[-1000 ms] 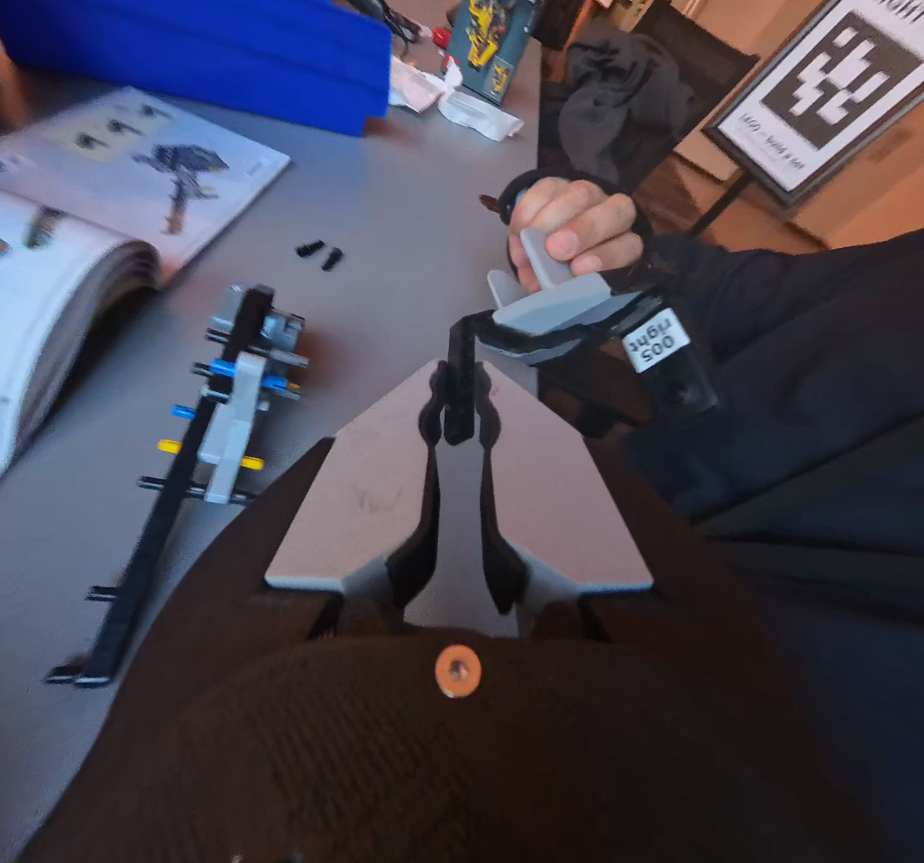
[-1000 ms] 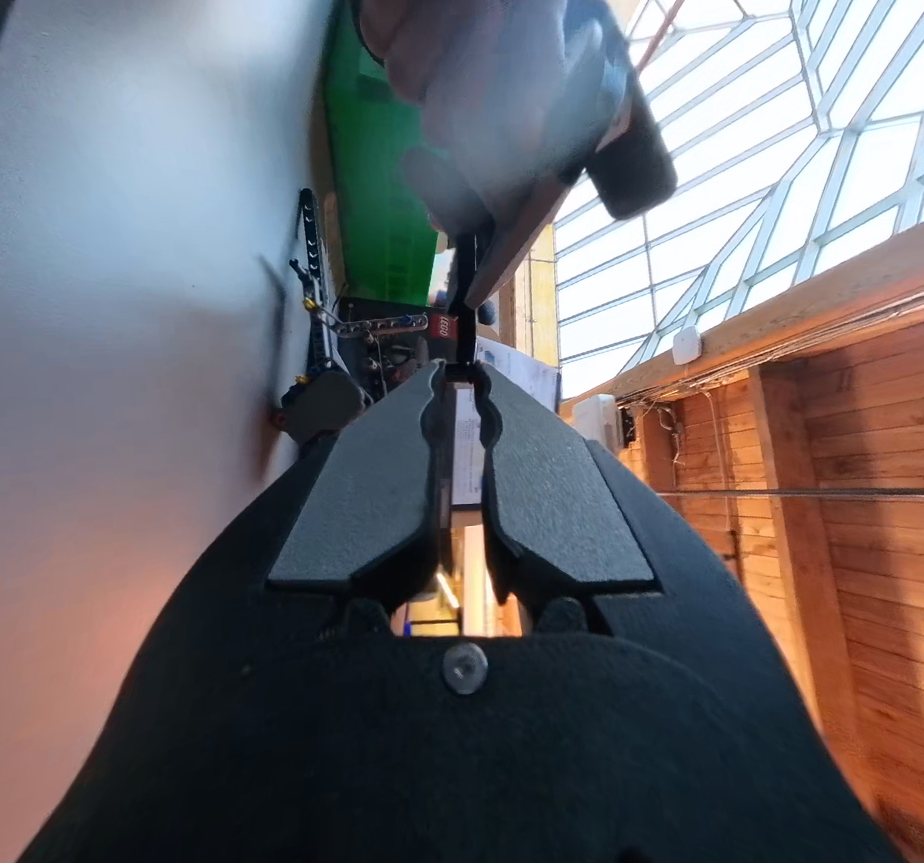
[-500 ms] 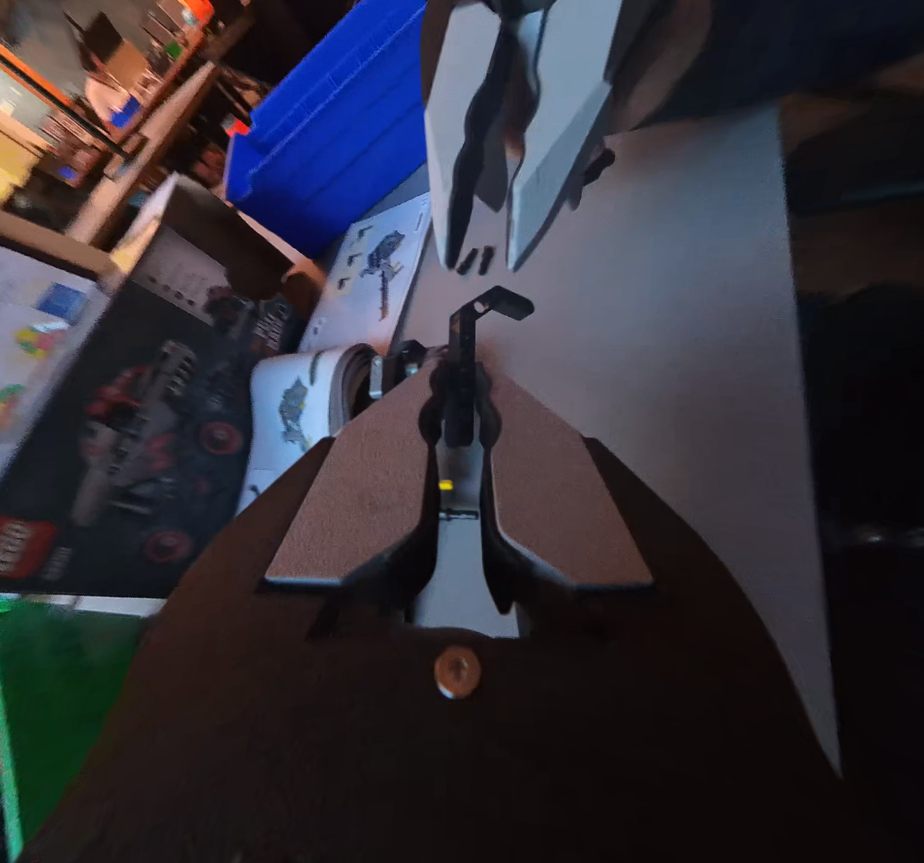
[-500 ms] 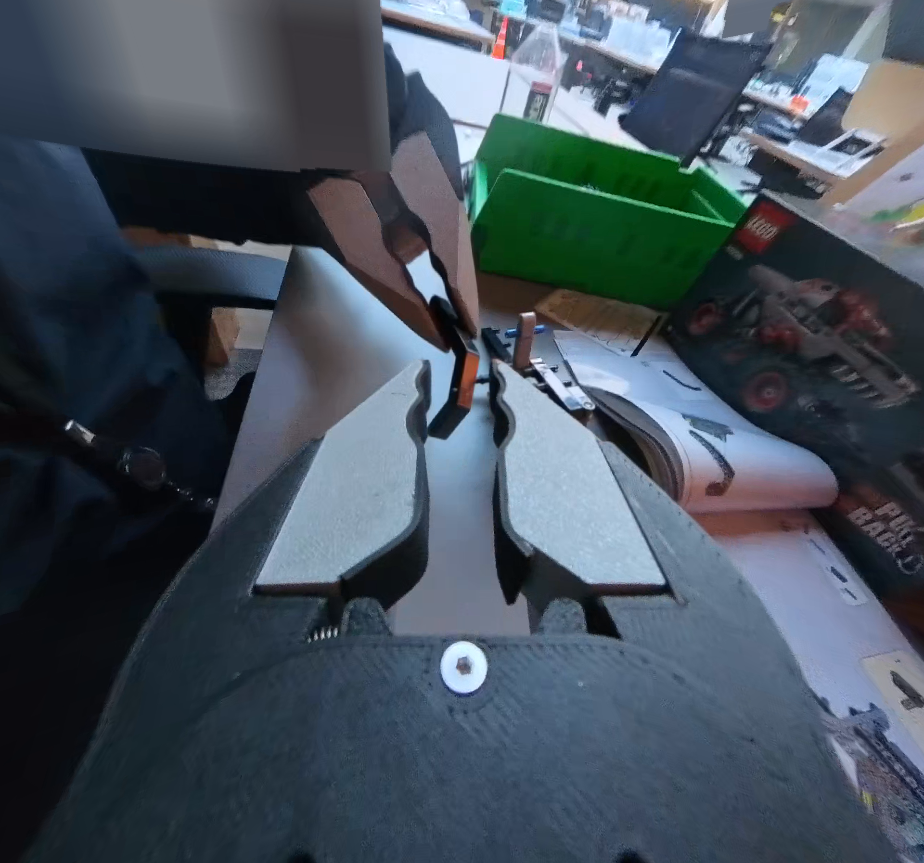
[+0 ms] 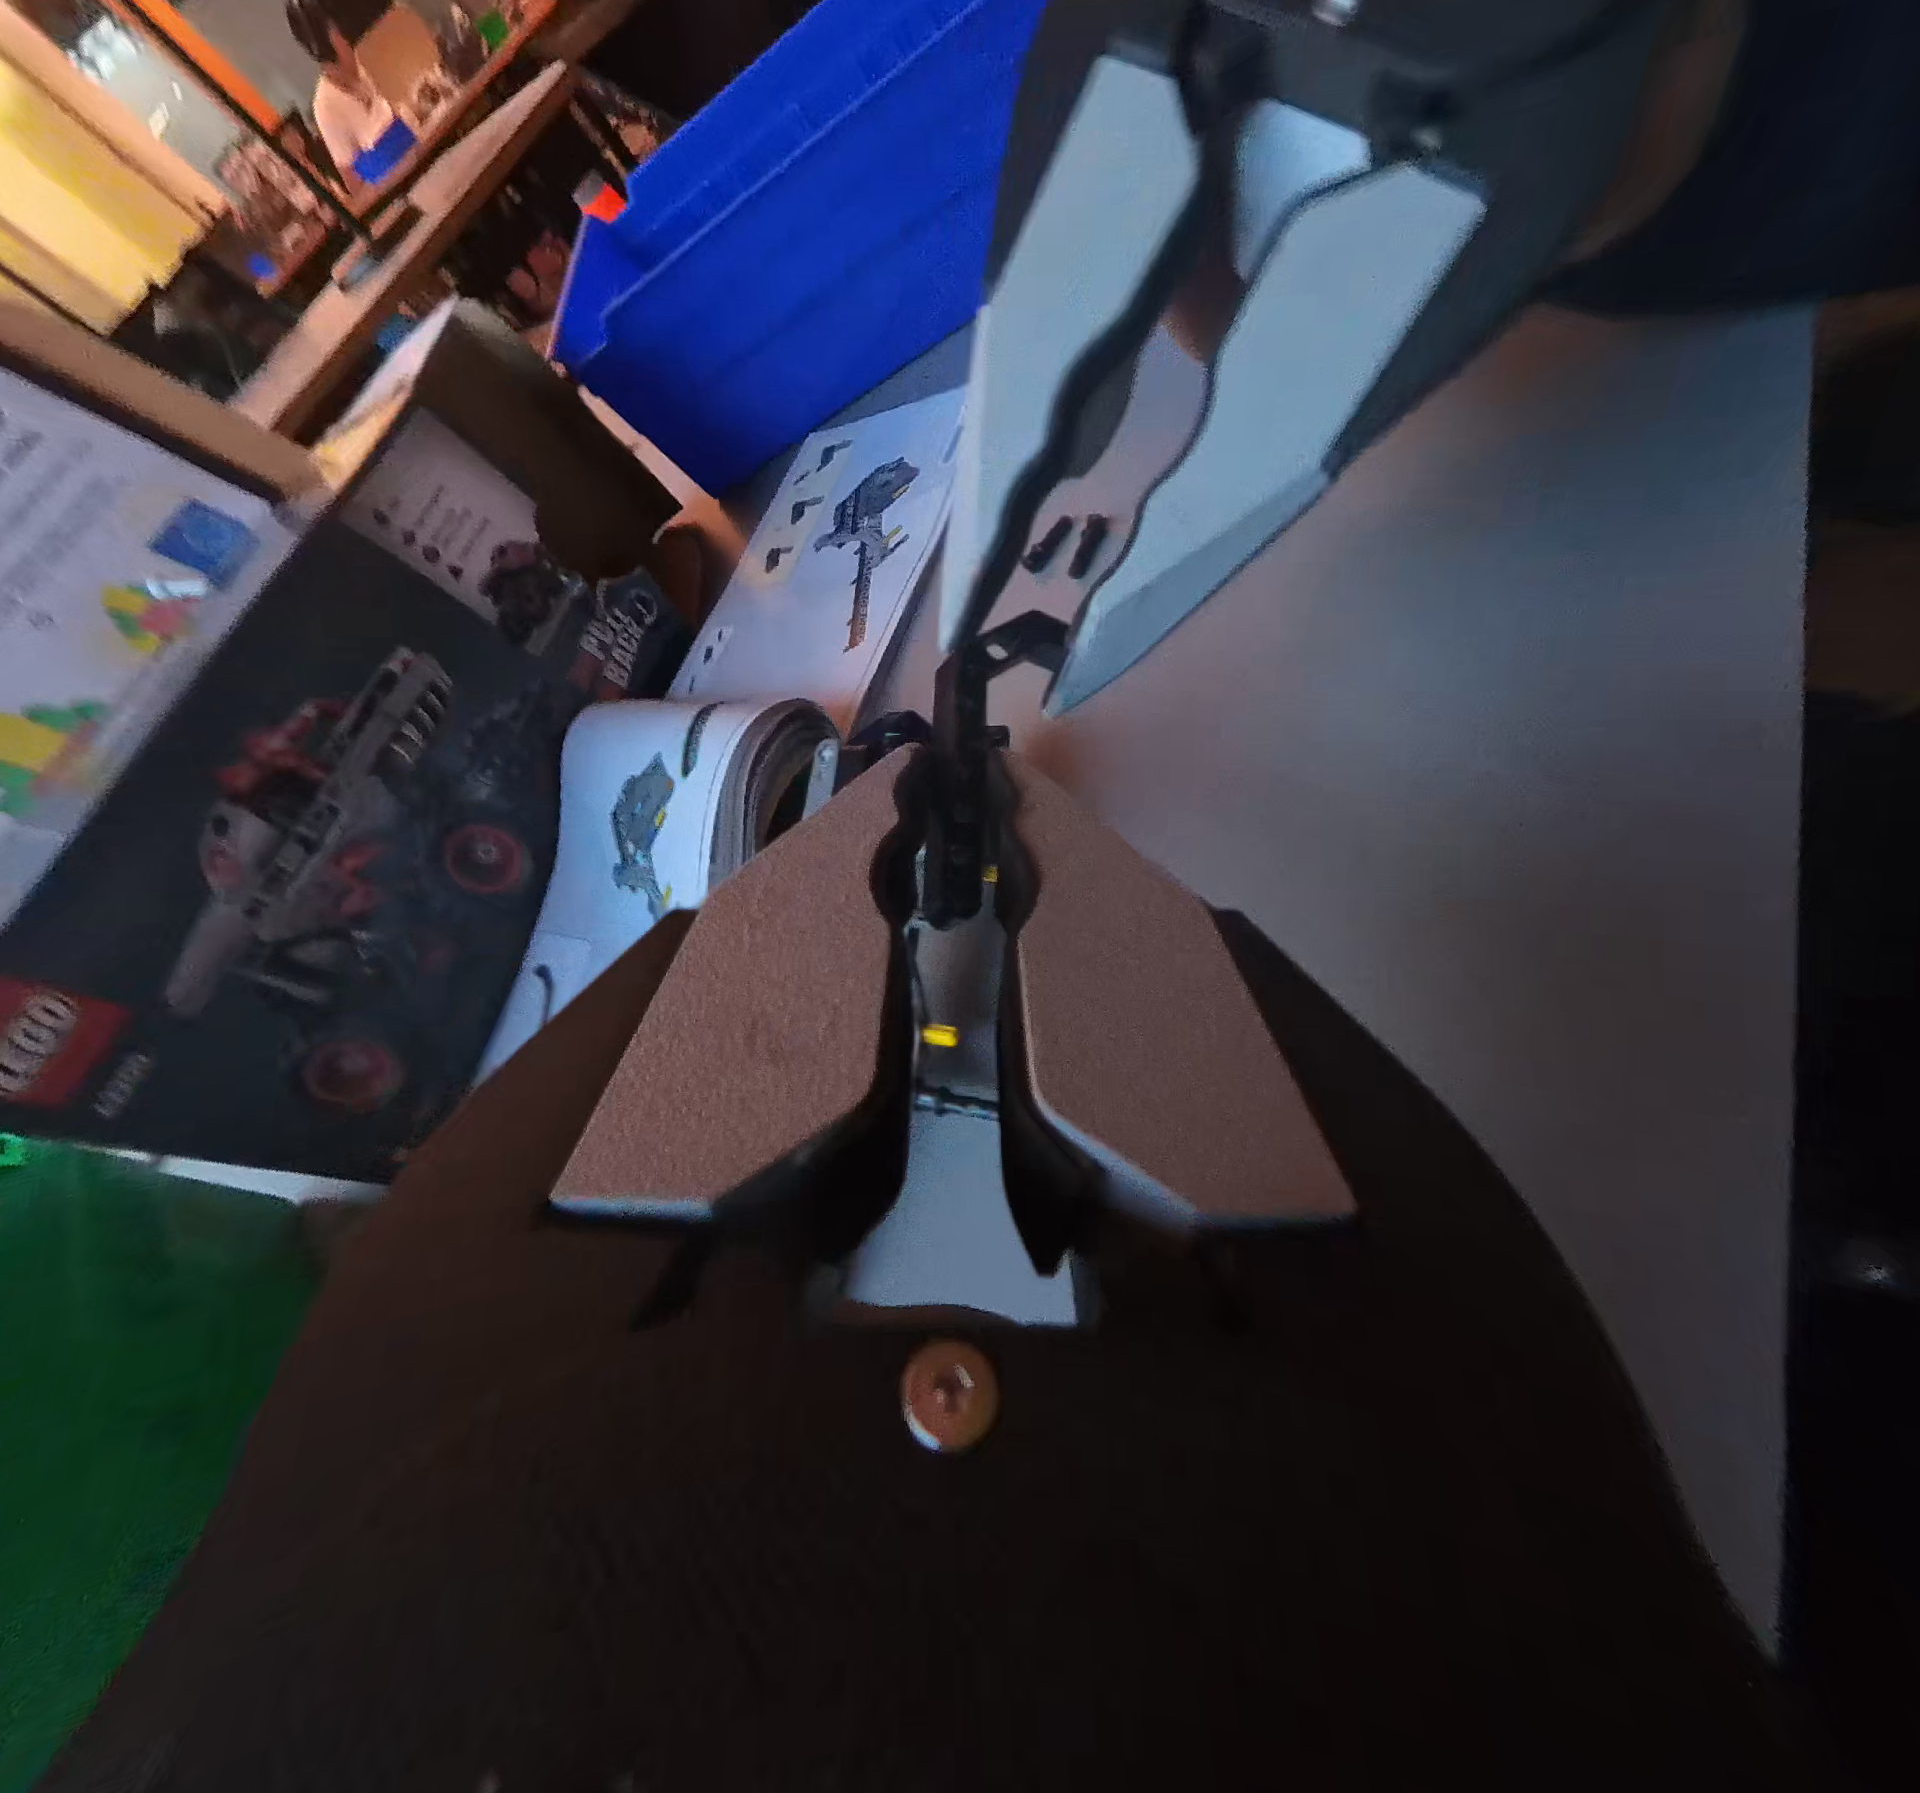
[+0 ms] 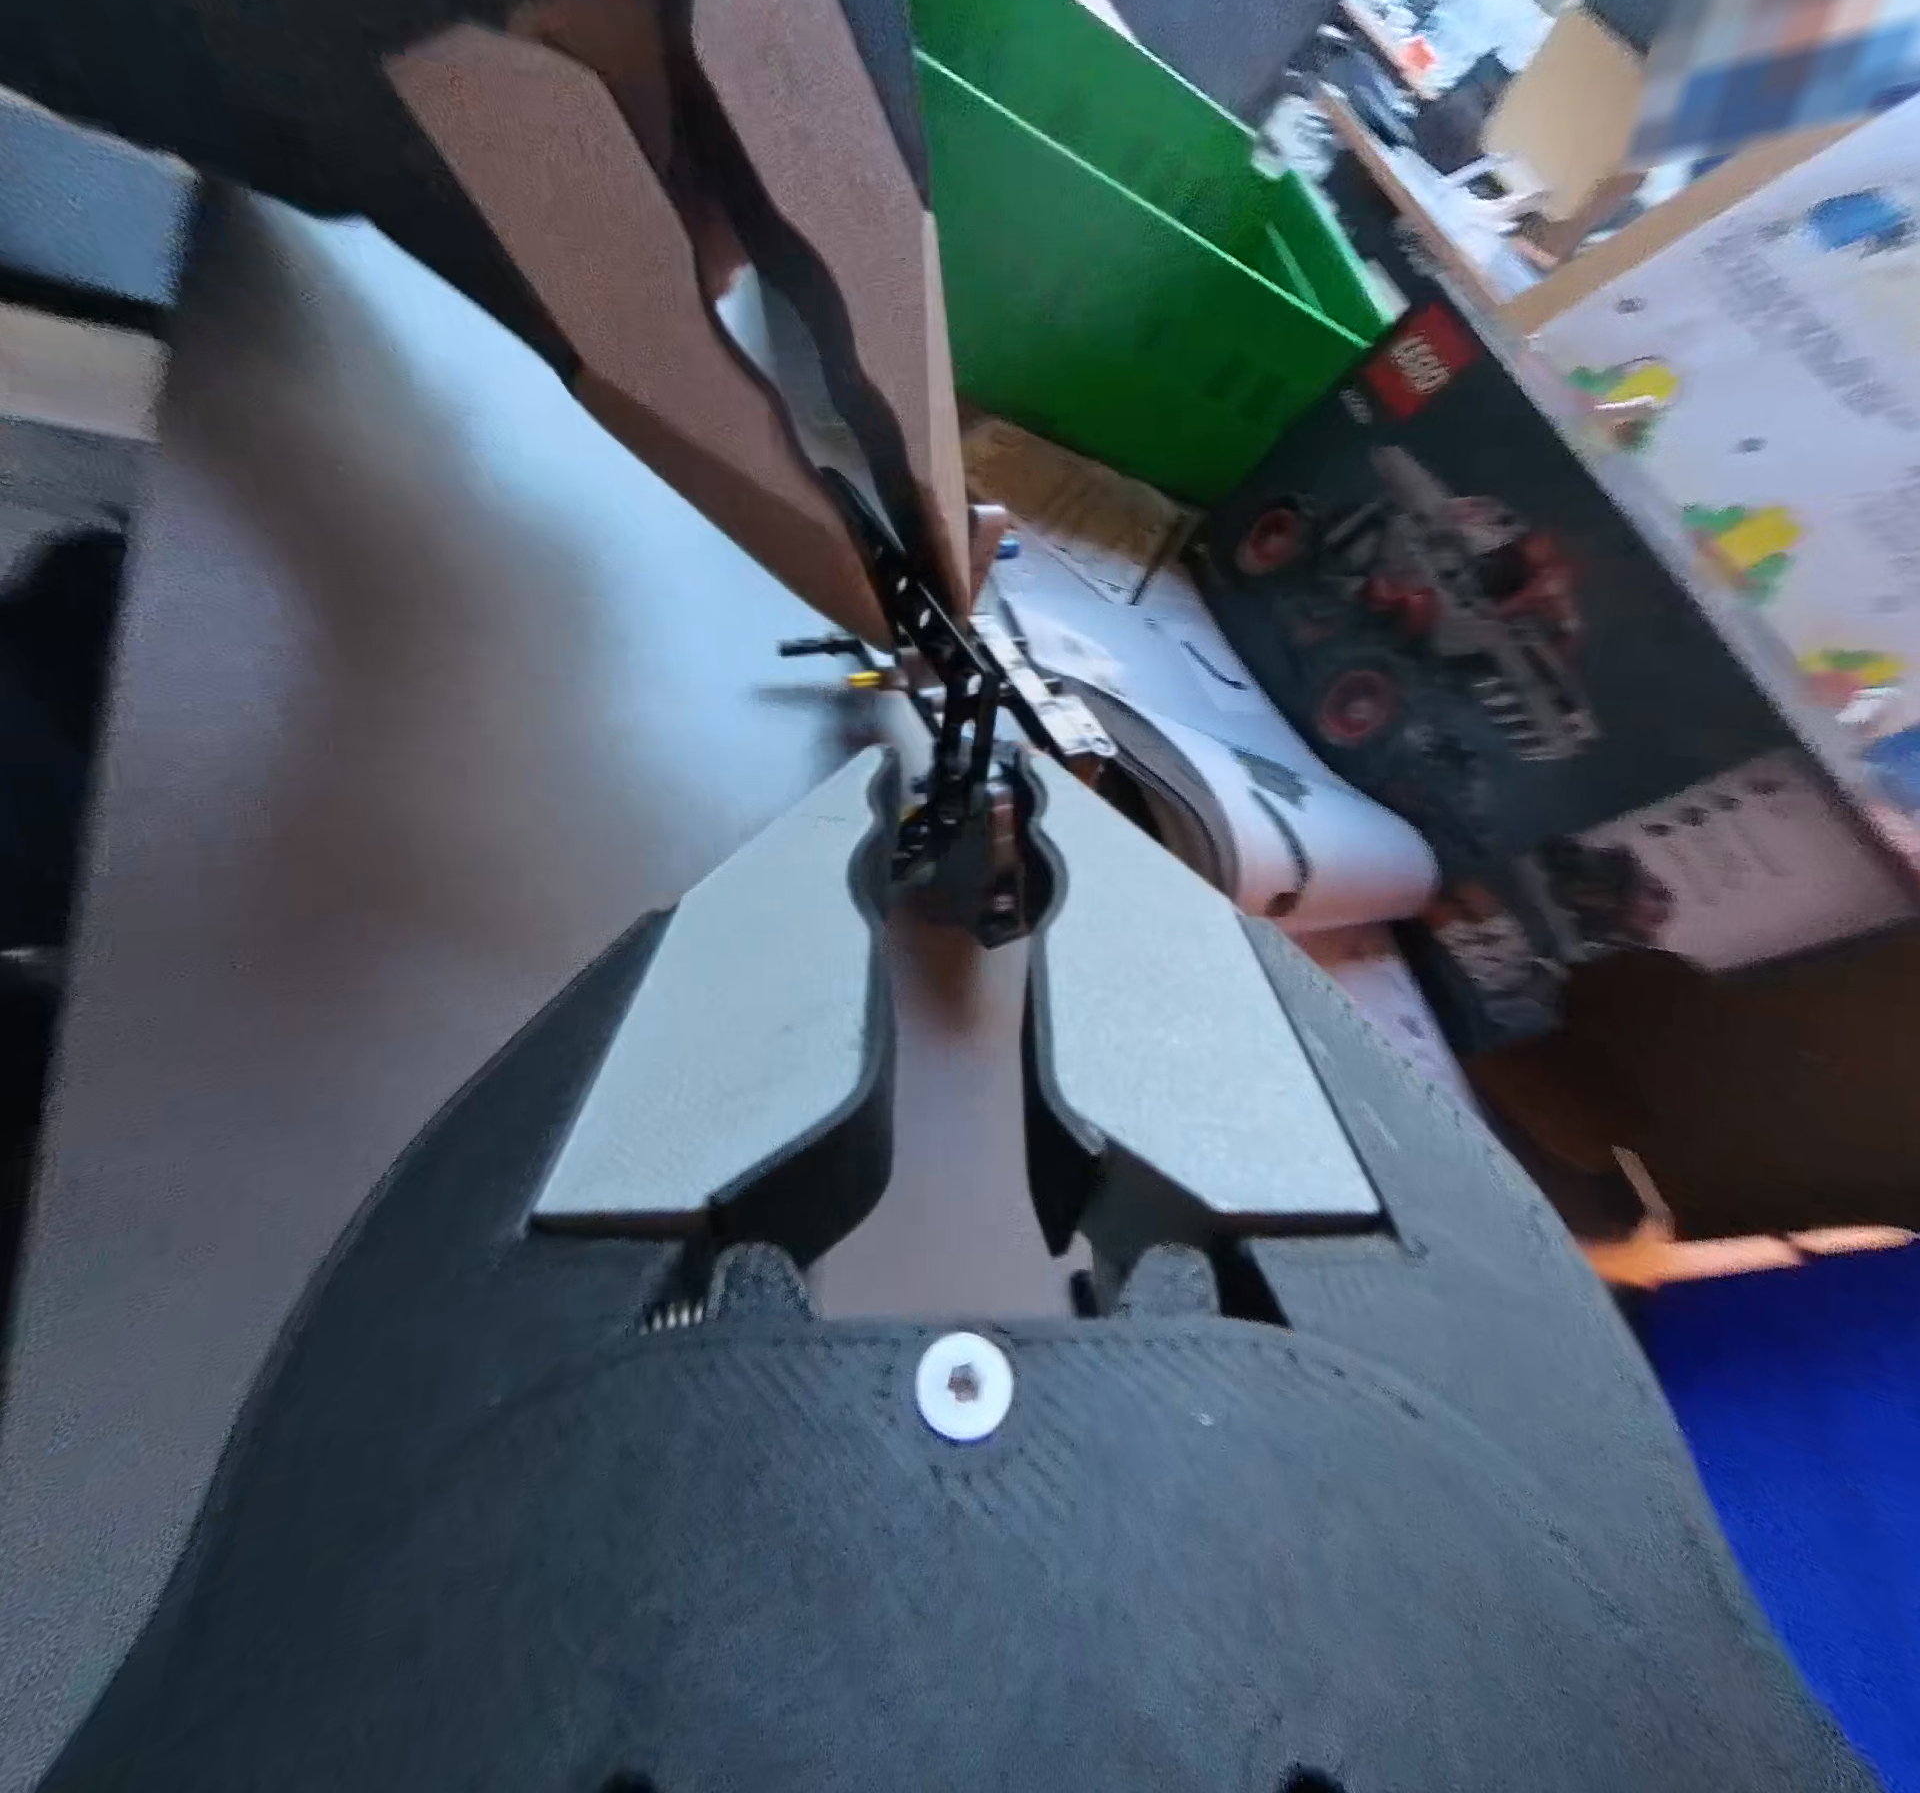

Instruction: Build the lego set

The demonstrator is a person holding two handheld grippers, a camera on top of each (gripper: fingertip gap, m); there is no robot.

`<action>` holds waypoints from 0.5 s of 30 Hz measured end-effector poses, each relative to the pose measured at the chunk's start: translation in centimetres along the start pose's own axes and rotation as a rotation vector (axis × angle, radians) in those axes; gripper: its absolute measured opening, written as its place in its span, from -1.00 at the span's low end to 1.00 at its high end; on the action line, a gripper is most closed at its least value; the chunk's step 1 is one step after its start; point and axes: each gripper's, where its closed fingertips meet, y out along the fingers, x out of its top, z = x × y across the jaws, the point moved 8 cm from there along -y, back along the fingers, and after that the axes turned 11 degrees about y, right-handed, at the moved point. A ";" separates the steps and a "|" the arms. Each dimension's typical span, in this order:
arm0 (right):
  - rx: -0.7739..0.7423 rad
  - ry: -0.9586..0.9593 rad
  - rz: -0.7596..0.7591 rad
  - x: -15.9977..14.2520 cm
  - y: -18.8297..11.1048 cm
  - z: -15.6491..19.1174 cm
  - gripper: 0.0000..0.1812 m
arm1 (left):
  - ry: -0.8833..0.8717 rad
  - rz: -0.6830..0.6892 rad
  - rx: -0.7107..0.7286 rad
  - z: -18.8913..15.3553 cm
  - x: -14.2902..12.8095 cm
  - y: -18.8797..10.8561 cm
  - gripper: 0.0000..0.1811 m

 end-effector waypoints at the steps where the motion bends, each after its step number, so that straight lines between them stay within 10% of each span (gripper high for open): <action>1: -0.049 -0.047 0.011 0.1 0.1 0.3 -0.86 | -0.052 0.001 -0.009 0.1 0.0 0.1 -0.93; 12: -0.374 -0.277 0.069 0.8 0.6 2.2 -0.96 | -0.167 0.041 0.014 -0.6 0.2 0.1 -0.91; 15: -0.412 -0.268 0.085 0.0 -0.2 1.7 -0.95 | -0.198 0.013 0.013 -0.3 -0.1 -2.1 -0.50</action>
